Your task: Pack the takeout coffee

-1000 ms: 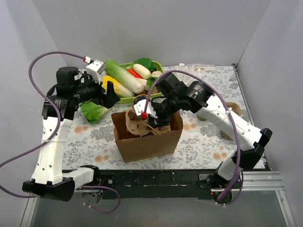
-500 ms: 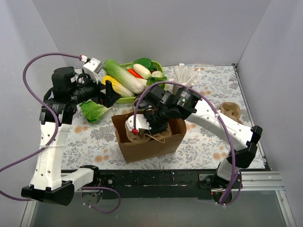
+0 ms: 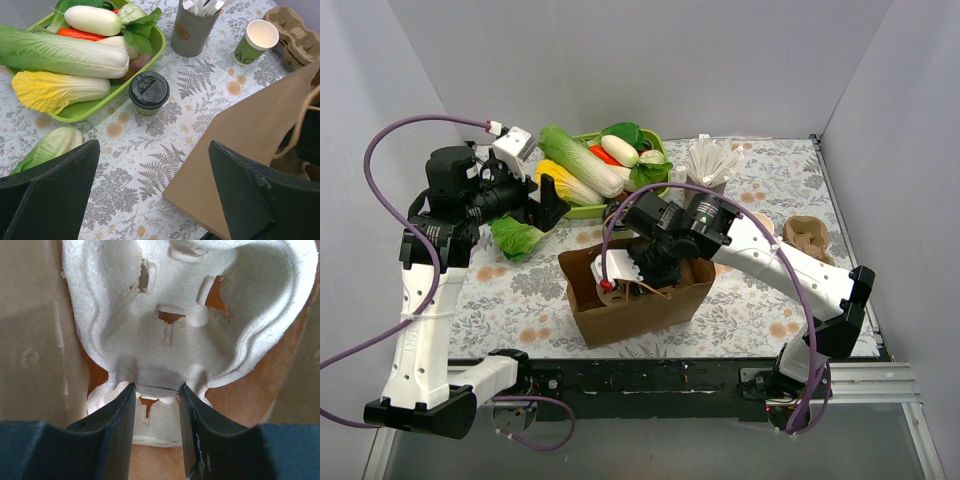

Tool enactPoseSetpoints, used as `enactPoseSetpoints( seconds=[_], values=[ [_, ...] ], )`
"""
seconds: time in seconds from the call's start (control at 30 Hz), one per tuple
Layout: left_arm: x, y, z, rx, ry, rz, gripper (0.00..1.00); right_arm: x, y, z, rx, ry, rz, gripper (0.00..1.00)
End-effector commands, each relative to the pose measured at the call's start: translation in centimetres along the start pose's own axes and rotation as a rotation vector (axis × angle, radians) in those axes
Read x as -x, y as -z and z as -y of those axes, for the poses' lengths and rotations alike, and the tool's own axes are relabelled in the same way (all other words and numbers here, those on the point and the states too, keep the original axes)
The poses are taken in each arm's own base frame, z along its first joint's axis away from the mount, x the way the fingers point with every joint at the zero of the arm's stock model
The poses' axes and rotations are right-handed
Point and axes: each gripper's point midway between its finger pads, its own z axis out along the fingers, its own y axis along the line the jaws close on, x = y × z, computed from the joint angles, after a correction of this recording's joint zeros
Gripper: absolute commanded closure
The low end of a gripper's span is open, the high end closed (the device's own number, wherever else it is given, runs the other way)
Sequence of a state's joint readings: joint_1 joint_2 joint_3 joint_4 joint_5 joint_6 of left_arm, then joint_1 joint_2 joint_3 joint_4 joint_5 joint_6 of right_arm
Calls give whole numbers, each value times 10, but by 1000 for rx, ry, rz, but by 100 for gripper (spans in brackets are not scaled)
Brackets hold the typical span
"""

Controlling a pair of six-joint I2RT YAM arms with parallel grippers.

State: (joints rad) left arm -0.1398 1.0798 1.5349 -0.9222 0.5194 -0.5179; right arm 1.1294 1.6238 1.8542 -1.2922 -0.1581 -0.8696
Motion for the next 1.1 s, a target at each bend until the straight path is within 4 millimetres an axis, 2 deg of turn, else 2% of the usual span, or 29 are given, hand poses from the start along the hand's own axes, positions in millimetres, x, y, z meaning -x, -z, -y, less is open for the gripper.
enactPoseSetpoints(
  seconds=[0.0, 0.13, 0.3, 0.63, 0.83, 1.07],
  values=[
    [6, 12, 0, 22, -32, 6, 8, -8, -10, -3, 28, 20, -48, 99],
    [4, 13, 3, 14, -32, 8, 8, -9, -22, 4, 35, -5, -82, 99],
    [3, 13, 5, 3, -31, 16, 8, -14, -26, 9, 17, -18, -127, 99],
    [-9, 3, 11, -55, -14, 2, 8, -27, -52, -15, 99, 25, -217, 99],
    [-14, -3, 14, -90, -9, 6, 8, -38, -57, -8, 62, 33, -308, 99],
    [-17, -10, 12, -99, -17, 17, 7, -56, -66, -14, 92, 61, -378, 99]
  ],
)
